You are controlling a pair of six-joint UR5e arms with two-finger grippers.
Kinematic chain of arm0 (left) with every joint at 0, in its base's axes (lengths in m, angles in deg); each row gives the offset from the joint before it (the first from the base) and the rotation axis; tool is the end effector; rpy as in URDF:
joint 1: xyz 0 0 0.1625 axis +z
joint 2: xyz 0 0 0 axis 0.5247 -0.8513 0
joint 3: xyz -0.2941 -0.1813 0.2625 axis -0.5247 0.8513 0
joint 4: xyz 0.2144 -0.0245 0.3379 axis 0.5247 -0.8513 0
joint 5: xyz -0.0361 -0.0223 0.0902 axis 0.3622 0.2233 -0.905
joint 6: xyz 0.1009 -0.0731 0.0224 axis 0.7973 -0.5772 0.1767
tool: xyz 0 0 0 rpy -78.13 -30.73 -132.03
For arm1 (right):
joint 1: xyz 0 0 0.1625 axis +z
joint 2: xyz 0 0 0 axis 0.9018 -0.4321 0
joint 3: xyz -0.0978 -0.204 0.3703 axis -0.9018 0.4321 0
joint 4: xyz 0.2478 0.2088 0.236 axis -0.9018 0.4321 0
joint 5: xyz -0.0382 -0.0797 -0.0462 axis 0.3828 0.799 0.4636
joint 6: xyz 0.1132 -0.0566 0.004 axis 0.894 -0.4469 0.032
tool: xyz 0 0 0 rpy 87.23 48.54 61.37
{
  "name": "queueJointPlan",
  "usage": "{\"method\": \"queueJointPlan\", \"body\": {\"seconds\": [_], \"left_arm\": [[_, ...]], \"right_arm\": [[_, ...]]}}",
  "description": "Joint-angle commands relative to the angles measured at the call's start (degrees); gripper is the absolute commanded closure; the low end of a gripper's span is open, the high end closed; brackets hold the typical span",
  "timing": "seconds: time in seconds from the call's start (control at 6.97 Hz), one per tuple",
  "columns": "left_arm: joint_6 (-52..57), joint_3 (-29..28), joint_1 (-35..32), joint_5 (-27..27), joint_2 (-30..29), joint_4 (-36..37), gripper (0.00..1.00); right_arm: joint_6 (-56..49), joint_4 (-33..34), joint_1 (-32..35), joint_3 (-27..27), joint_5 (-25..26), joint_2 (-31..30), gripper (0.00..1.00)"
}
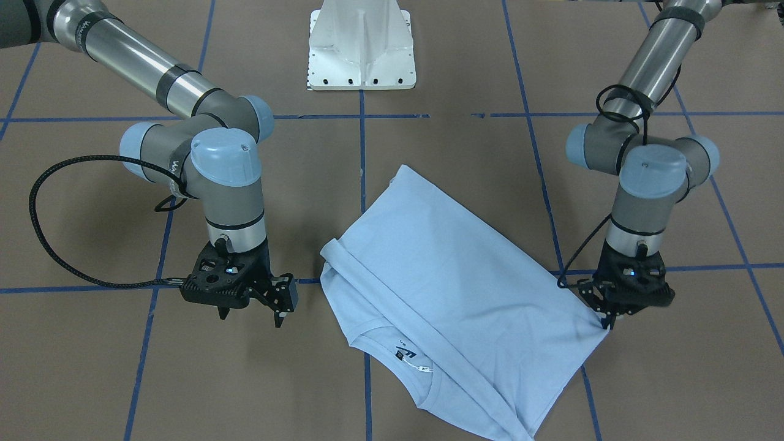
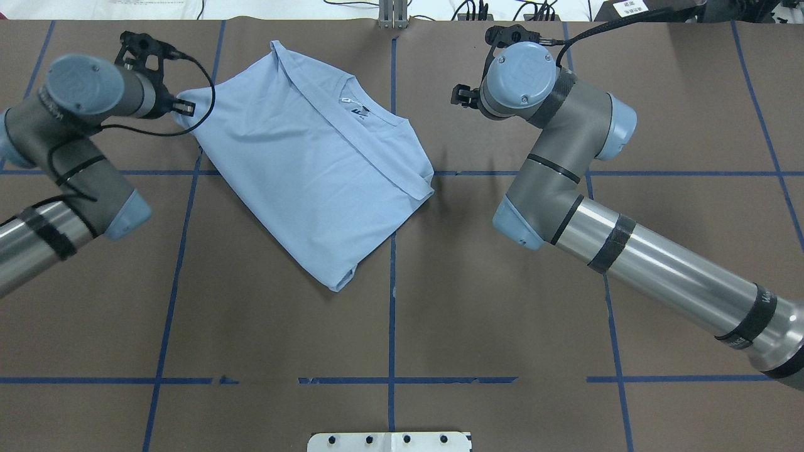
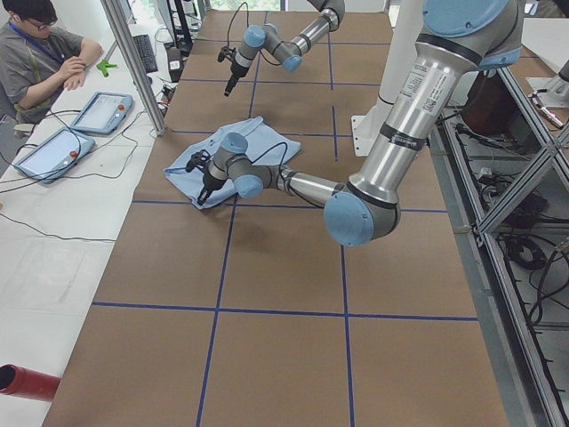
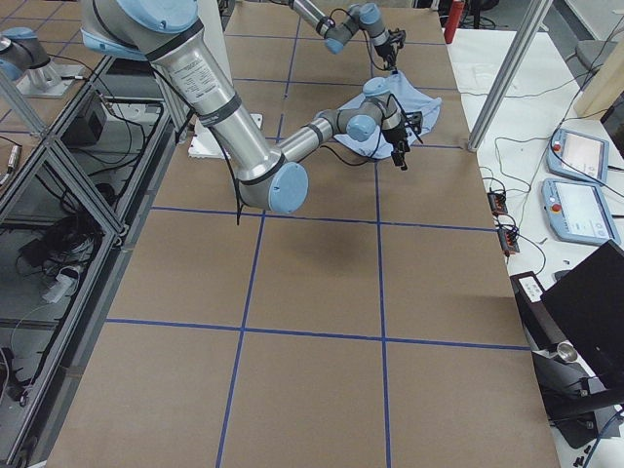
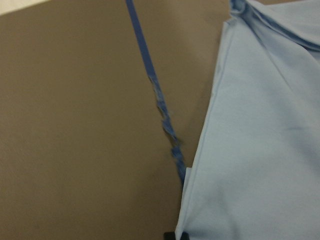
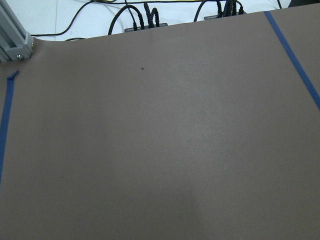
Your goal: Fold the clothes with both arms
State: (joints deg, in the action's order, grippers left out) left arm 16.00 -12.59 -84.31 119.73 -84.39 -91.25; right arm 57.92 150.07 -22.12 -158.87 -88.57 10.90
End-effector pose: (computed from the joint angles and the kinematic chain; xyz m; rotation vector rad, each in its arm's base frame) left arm 0.3651 -0.6797 0.4870 0.6067 0.5800 0.0198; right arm -0.4925 -0.6260 0.3161 0.4101 -0.7234 0.3899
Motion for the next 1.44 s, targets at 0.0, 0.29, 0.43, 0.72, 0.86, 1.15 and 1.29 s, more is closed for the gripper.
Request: {"method": "queueJointPlan", "body": {"seconds": [0.0,0.29,0.43,0.72,0.86,1.15,1.29], "left_arm": [[2.13,-16.87,-1.92,-5.23,-10.72,-3.47,1.0],[4.77,-15.79,-3.67,-1.35,-10.05,-5.67,0.01],[5.64,-10.82,-3.94,0.59,-7.52,-7.17,0.0],[5.04,-1.59,-4.12,6.58,-3.12,-7.36,0.0],[3.82,0.11,-4.12,6.59,-2.32,-7.36,0.0],[1.79,0.39,-3.5,6.59,-2.31,-7.36,0.0],[1.7,0.39,-3.24,6.59,-2.22,-7.36,0.0]], "right_arm": [[0.36,0.02,-0.09,-0.91,-0.07,0.03,0.0],[1.06,0.02,-0.35,-1.36,-0.07,0.56,0.0],[3.24,0.11,-1.05,-1.1,0.02,1.43,0.0],[15.76,0.37,-3.85,2.31,0.37,6.33,0.11],[20.96,0.37,-5.78,5.2,0.55,8.71,0.18],[26.87,0.63,-8.95,6.11,0.72,9.7,0.33],[28.38,0.9,-10.36,6.37,0.72,9.7,0.4]]}}
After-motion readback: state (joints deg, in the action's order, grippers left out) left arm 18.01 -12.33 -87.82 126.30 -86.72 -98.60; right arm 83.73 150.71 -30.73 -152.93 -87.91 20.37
